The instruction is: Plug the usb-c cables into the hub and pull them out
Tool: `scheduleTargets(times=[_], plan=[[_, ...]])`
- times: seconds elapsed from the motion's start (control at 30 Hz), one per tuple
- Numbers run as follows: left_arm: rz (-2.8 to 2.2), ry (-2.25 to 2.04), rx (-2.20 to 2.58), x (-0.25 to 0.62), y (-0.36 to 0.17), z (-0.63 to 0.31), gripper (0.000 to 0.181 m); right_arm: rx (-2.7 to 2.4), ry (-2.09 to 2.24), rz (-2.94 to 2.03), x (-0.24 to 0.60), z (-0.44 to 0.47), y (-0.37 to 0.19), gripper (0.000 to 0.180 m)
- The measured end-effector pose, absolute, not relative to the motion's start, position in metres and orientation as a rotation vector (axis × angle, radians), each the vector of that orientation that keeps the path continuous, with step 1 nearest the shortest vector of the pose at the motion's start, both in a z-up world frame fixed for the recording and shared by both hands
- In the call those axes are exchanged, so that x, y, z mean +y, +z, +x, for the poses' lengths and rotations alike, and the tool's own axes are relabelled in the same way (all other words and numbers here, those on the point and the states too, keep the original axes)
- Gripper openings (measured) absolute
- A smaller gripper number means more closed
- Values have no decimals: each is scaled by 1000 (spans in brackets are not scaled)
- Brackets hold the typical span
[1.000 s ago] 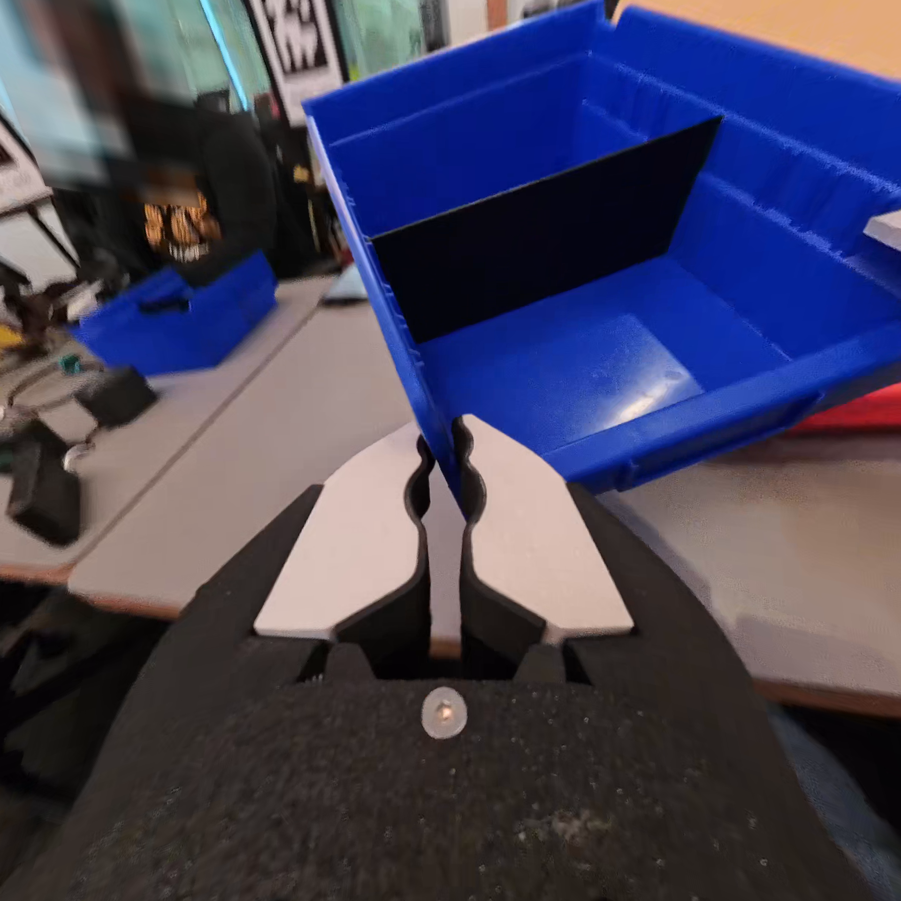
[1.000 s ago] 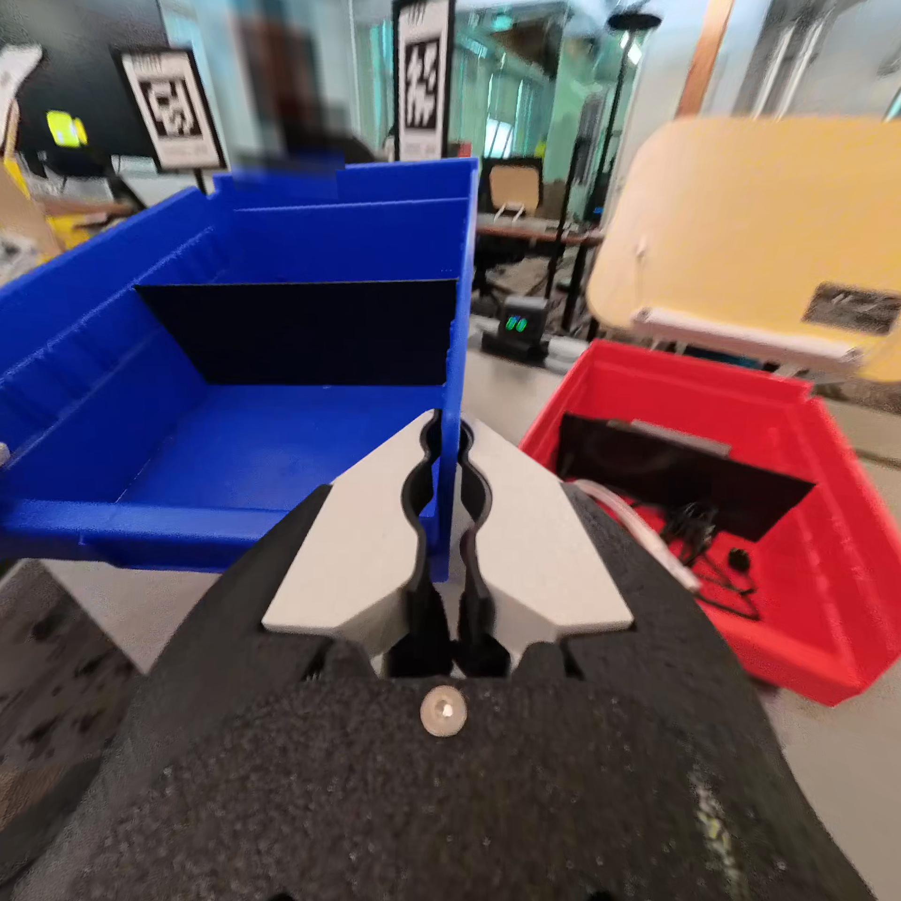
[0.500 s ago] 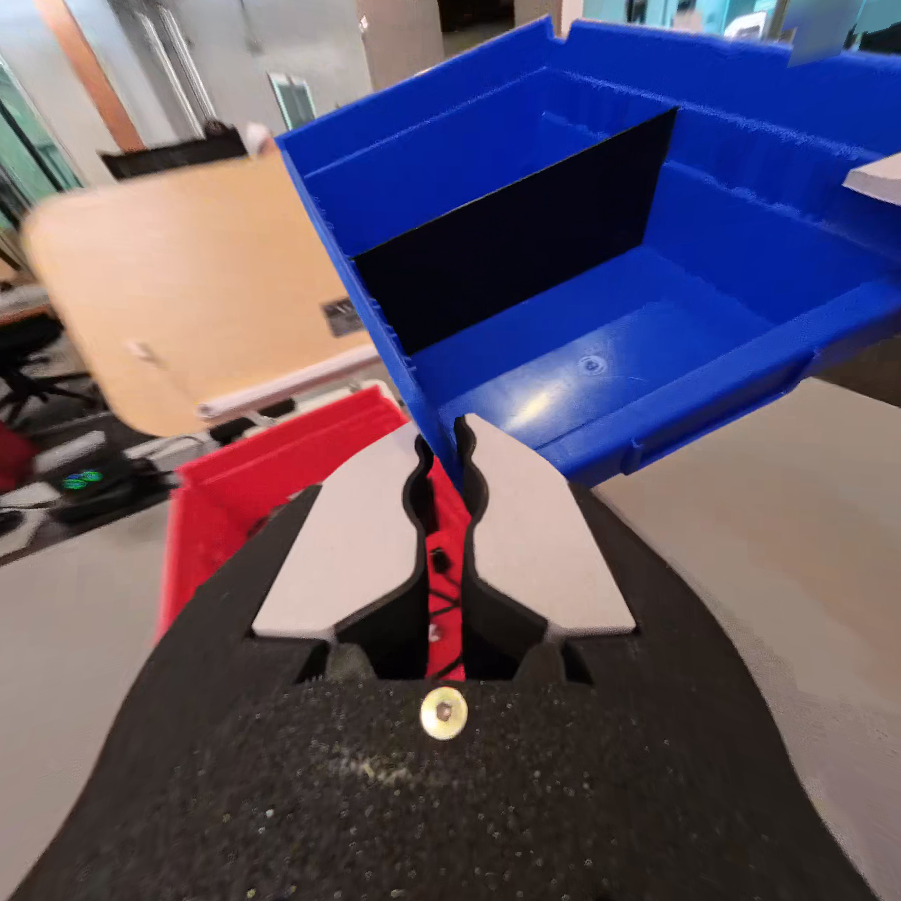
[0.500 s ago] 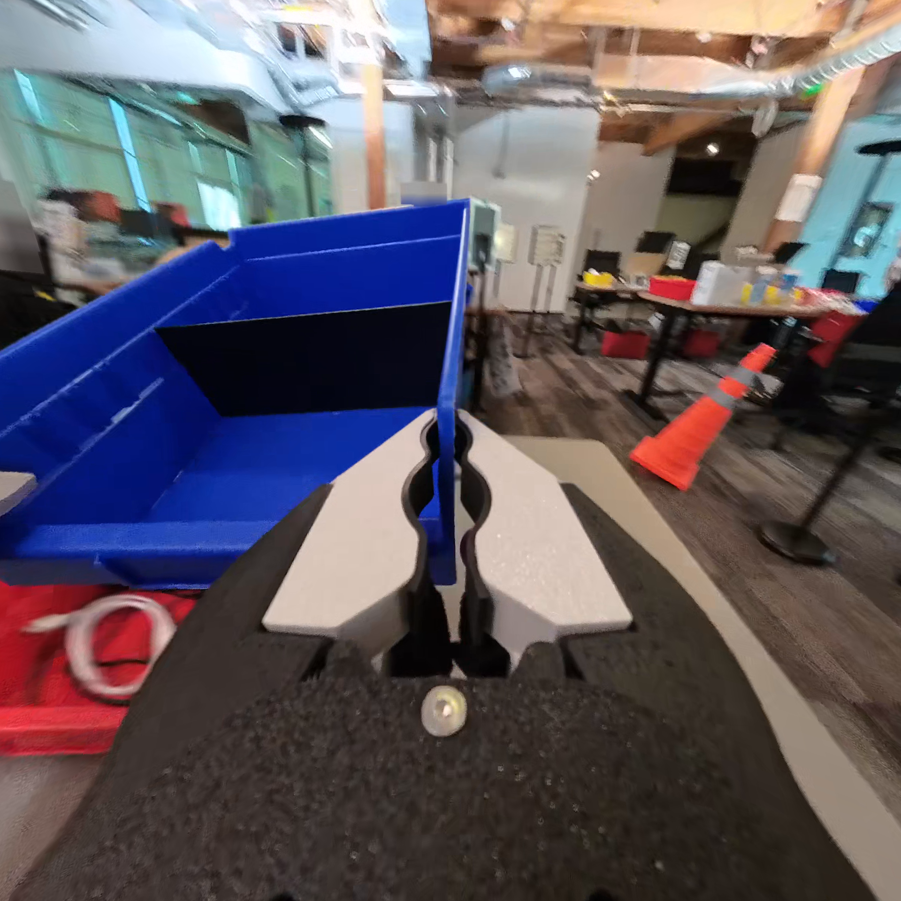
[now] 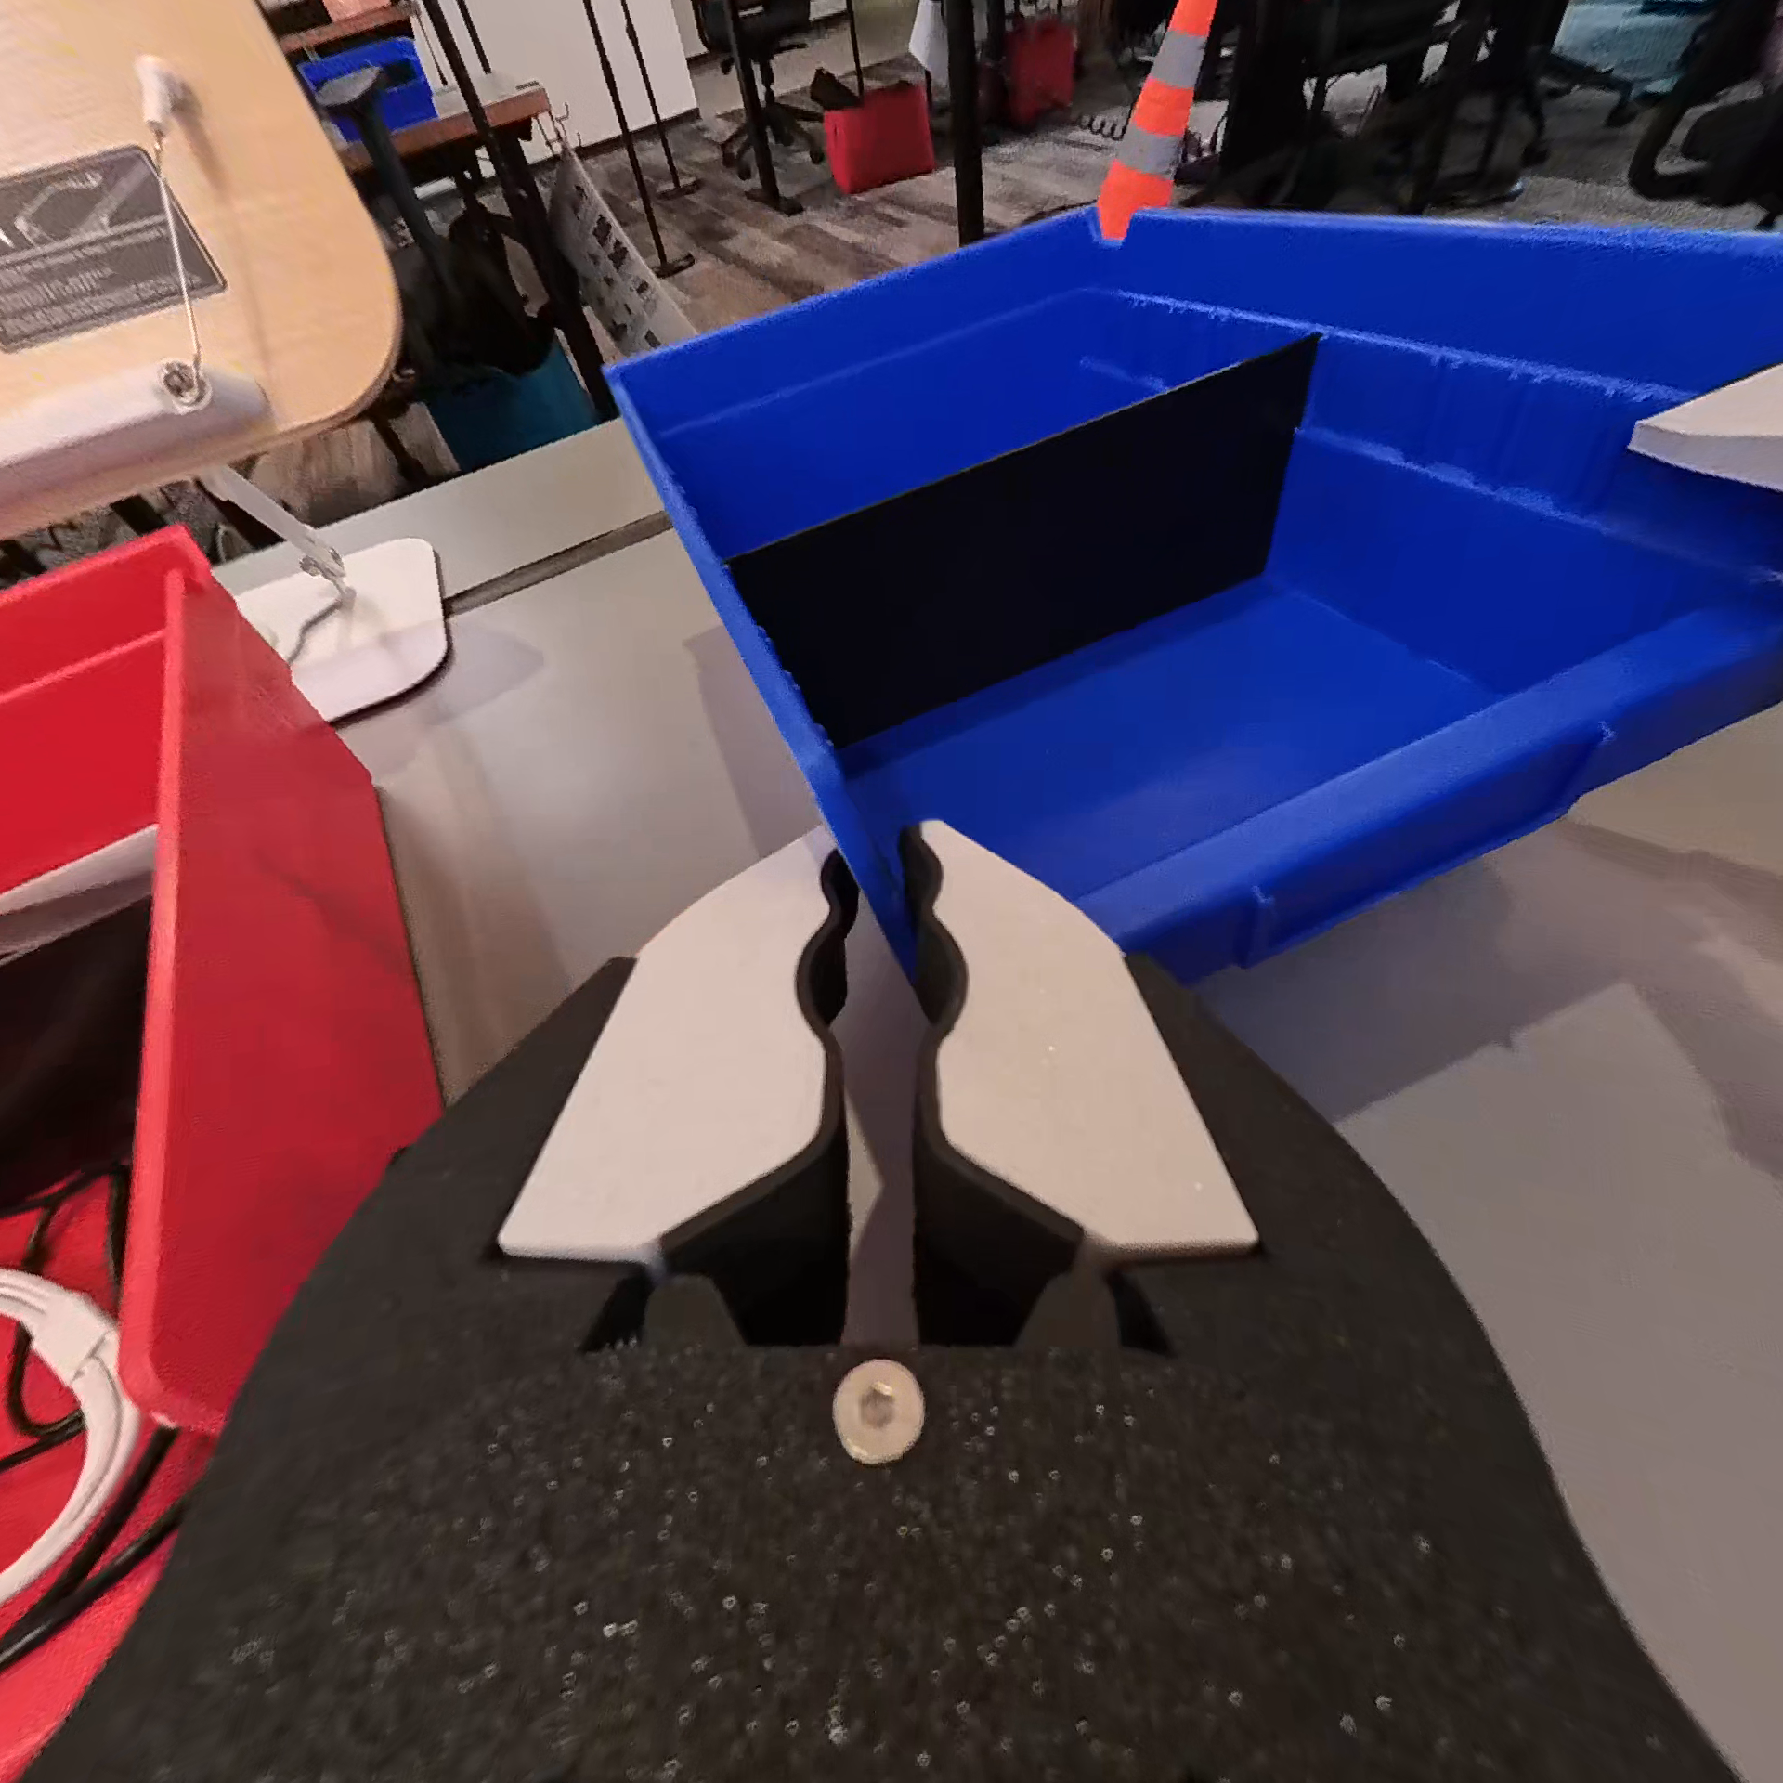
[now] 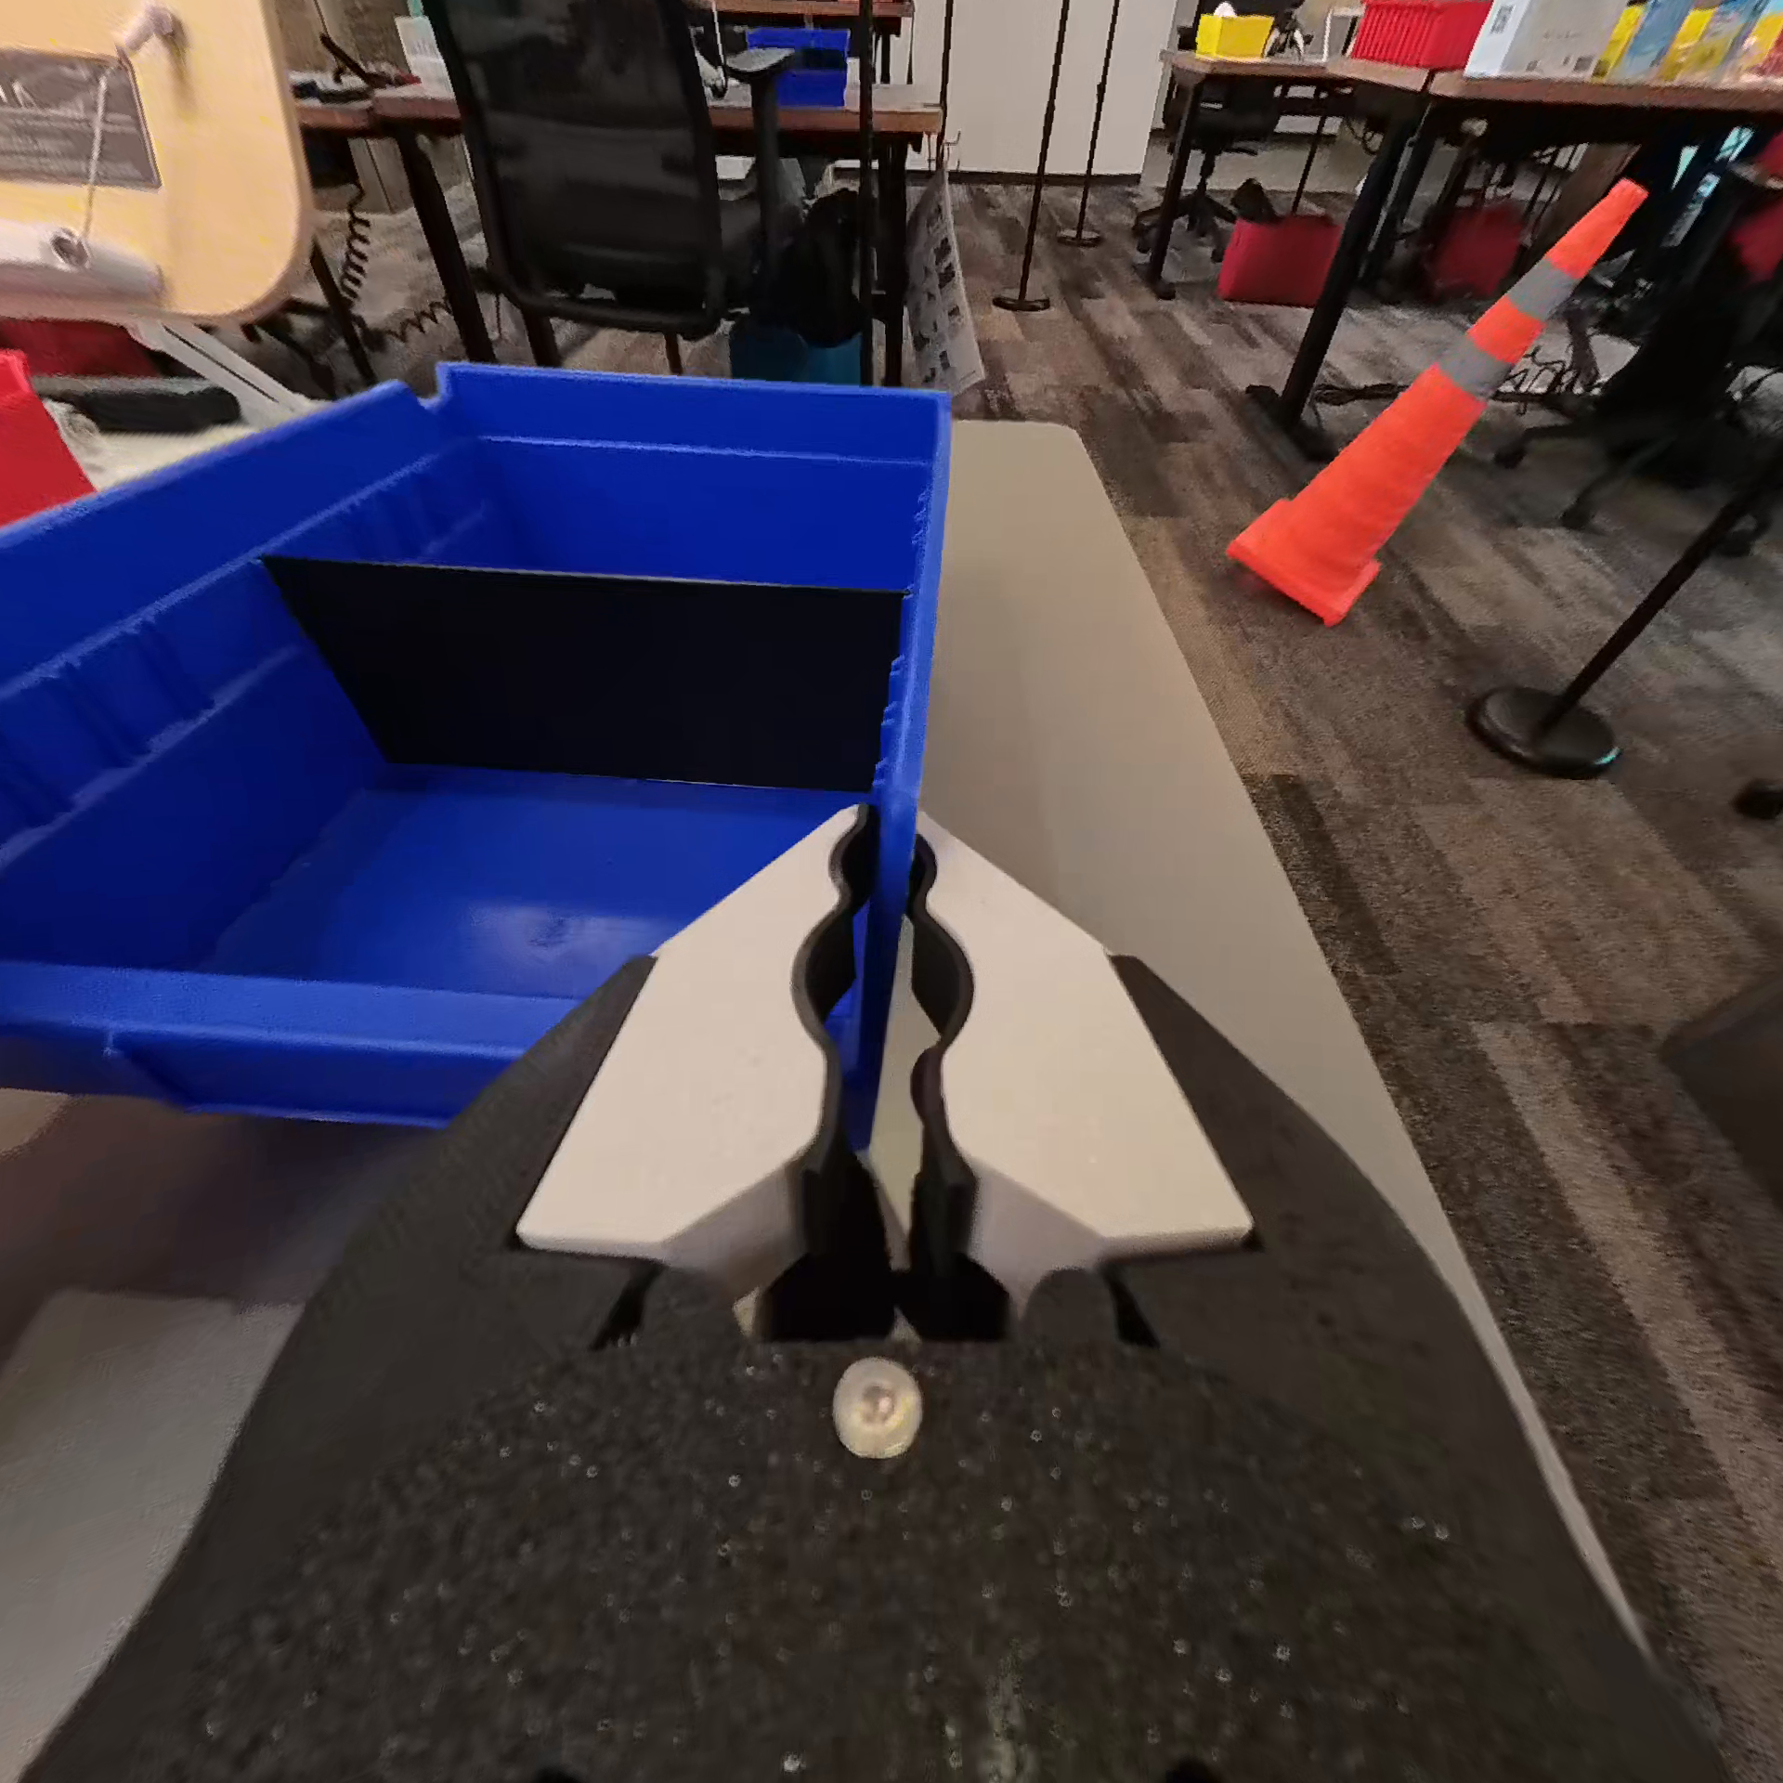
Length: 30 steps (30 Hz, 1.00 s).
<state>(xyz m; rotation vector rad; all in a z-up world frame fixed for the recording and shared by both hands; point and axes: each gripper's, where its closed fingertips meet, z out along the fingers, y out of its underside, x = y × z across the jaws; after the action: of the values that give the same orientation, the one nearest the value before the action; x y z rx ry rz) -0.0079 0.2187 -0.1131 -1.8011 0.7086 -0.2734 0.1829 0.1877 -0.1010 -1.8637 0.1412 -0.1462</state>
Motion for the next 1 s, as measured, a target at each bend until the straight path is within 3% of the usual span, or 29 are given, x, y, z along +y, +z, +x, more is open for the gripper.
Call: scheduleTargets(times=[0.43,0.63,0.77,0.9,1.0], plan=[[-1905,-341,692,214,-136,-31,13,114,-134,-1969,207,162,-130,4],[-1861,-426,839,167,-128,-52,12,96,-244,-1976,199,167,-130,8],[-1745,-148,839,161,-96,-135,11,141,-224,-1973,200,167,-130,8],[-1755,-47,585,186,-69,-249,31,153,-271,-1971,199,169,-128,11],[-1741,-4,315,210,-67,-329,46,262,-357,-1844,191,167,-81,16]])
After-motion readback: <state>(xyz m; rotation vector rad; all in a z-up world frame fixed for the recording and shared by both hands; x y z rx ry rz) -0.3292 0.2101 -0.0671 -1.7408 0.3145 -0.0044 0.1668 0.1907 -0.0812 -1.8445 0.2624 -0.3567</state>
